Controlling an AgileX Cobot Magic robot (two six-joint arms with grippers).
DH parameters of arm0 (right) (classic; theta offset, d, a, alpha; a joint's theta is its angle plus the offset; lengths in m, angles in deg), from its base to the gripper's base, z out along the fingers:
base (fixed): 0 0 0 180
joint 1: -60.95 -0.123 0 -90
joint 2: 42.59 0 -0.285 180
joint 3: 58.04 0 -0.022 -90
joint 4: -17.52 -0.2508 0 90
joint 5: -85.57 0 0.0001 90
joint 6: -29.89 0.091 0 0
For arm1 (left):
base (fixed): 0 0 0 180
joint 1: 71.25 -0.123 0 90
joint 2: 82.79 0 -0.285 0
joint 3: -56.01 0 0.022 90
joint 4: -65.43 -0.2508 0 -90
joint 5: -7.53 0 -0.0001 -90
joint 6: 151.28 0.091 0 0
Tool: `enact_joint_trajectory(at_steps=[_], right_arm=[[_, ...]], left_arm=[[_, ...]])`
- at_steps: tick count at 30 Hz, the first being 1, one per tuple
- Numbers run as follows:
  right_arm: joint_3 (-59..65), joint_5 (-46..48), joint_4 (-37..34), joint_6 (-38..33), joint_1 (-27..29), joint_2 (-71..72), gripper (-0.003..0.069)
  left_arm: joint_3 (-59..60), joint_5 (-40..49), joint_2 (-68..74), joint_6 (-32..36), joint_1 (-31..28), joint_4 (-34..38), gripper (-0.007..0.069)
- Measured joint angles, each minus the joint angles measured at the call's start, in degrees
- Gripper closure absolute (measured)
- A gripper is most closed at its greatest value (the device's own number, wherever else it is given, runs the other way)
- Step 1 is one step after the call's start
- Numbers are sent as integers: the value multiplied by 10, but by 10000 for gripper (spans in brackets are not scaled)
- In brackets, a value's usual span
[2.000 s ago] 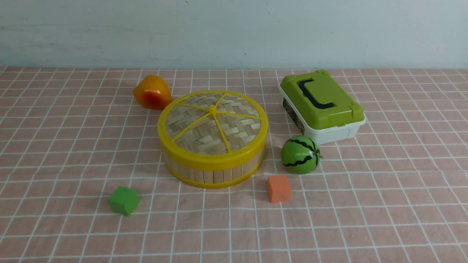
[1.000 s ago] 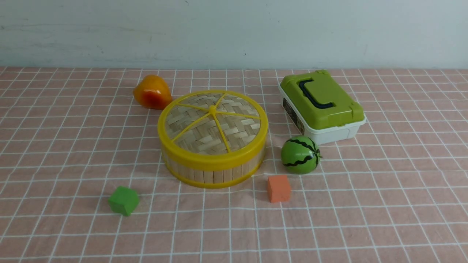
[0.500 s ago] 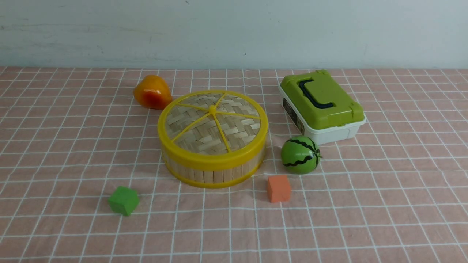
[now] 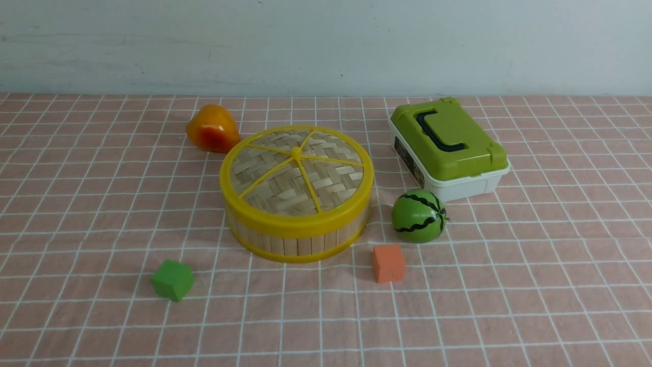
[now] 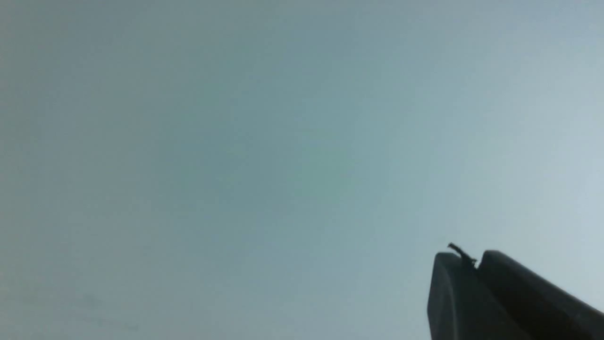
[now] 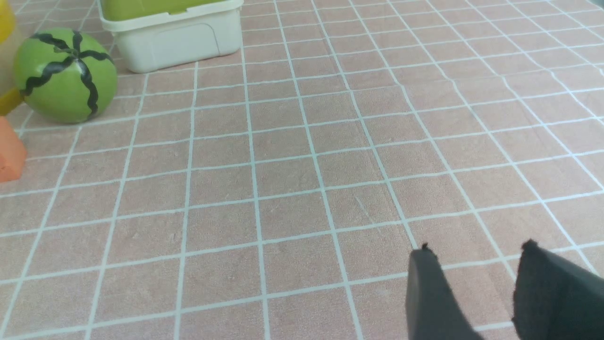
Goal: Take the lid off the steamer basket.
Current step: Use the left arm to lift the lid of the steamer
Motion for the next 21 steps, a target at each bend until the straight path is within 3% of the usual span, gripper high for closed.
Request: enact_joint_trajectory(at_steps=[5,9,15,21], right_arm=[[0,0,0,0,0,0,418],[0,0,0,0,0,0,418],[0,0,0,0,0,0,418],[0,0,0,0,0,0,418]], left_arm=[[-38,-14,-1,-16,0,35,571],[-197,112,27,16,0,49,637],[-346,248,148,54,0,70,637],[-486,422,359,57,0,130,637]])
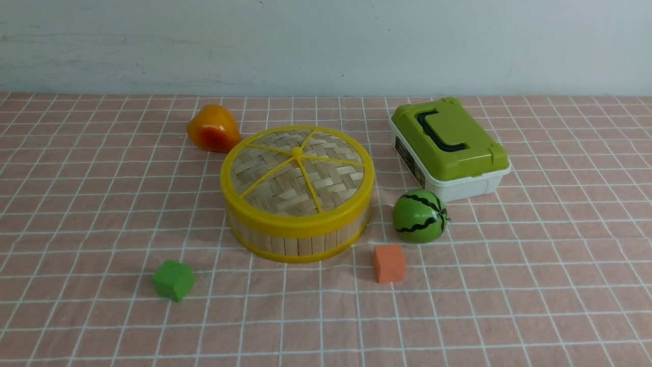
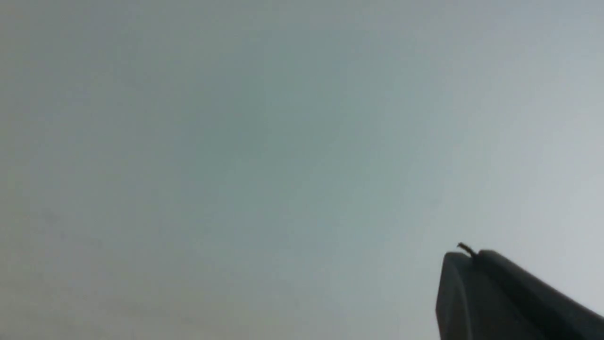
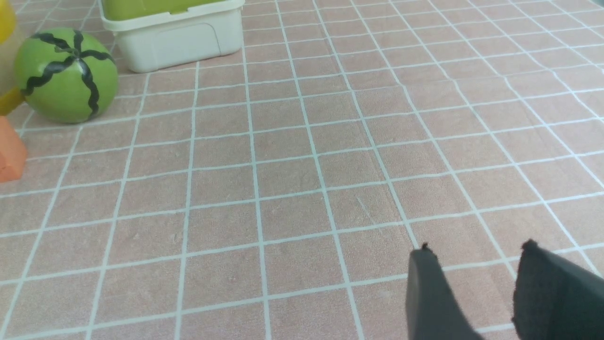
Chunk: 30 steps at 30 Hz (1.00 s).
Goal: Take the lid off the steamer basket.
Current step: Use the left arm to lift the lid of the steamer
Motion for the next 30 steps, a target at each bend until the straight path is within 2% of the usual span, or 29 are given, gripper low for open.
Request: enact_joint_trajectory(at_steps=[1,5,7,9,13,16,21,25,27,30], right_arm=[[0,0,0,0,0,0,418],[0,0,0,0,0,0,418],[0,0,0,0,0,0,418],[0,0,0,0,0,0,418],[0,0,0,0,0,0,418],[0,0,0,0,0,0,418],[0,0,0,0,0,0,418],[0,0,0,0,0,0,418],[0,0,0,0,0,0,418],[0,0,0,0,0,0,418]], left_arm=[[-40,70,59,-1,0,15,637],[-107,189,168,-1,0,31,637],[-175,295,265,5,0,43,637],[-230,363,334,16,0,57,637],[-306,426,431,33,10,70,637],[-402,489,519,45,43,59,637],[-602,614,694,-11,138,-44,637],[-705,665,785,-43,181,-134,615],[-780,692,856,-50,202,-181,556],[-875,703,927,-55,212,-195,433]])
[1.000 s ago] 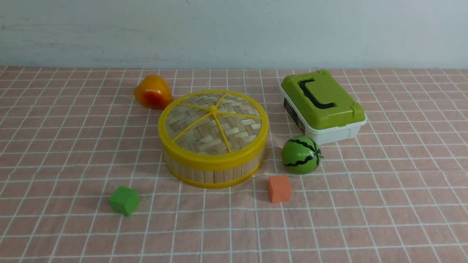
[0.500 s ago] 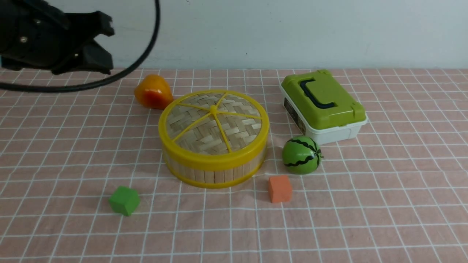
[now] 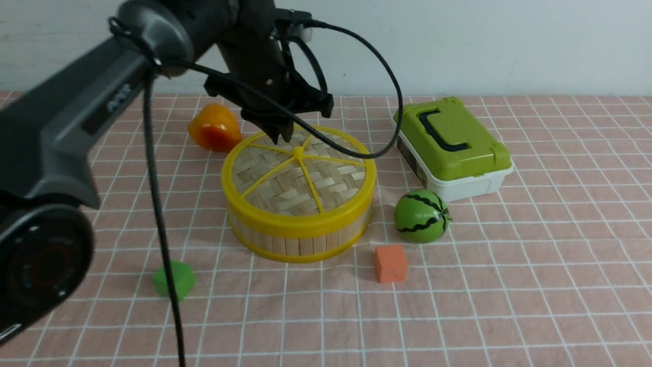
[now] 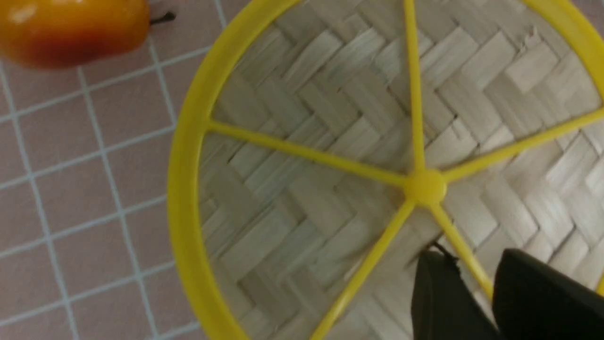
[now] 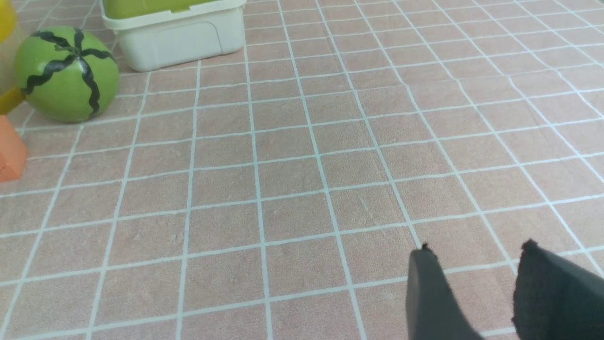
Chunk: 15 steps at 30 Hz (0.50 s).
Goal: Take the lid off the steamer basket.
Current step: Use the left arm to lift the lid of the steamer
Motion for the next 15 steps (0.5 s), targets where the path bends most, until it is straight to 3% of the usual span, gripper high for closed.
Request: enact_joint_trajectory(at_steps=[4,7,12,15], right_arm=[[0,0,0,0,0,0,418],[0,0,0,0,0,0,418],[0,0,0,0,0,0,418],[0,0,0,0,0,0,419]], left_arm=[[-65,1,57,-5,0,-5,318],[-75,1,75,-6,0,-4,296],[-75,1,91,-7,0,7,317],[-75,1,97,-7,0,7,379]])
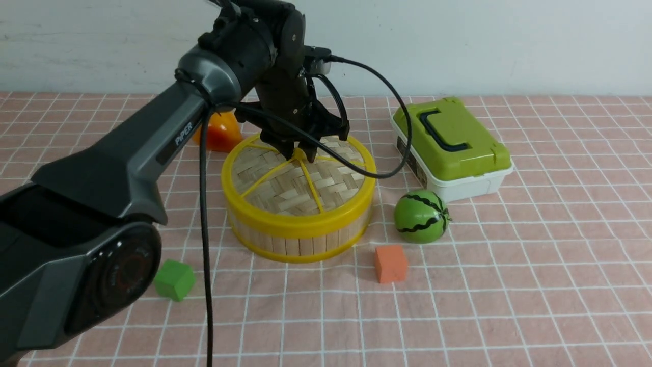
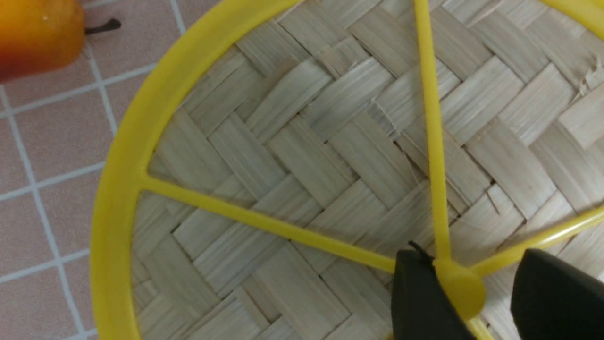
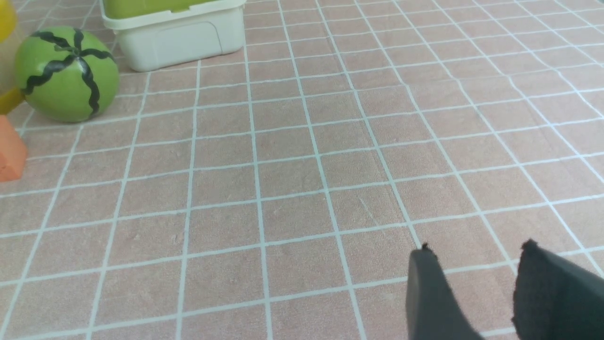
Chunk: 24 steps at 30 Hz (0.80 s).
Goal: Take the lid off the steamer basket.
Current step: Use the left arm to lift the lid of the steamer, then use the left arm to place the steamer lid on the table
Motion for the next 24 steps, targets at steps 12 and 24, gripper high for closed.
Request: enact_joint_trajectory(at_steps=[12,24], right_arm=[[0,0,0,0,0,0,418],[0,0,0,0,0,0,418]], left_arm=[[-13,0,-16,0,-1,-10,514],[-42,0,-207,-8,-110,-102,514]])
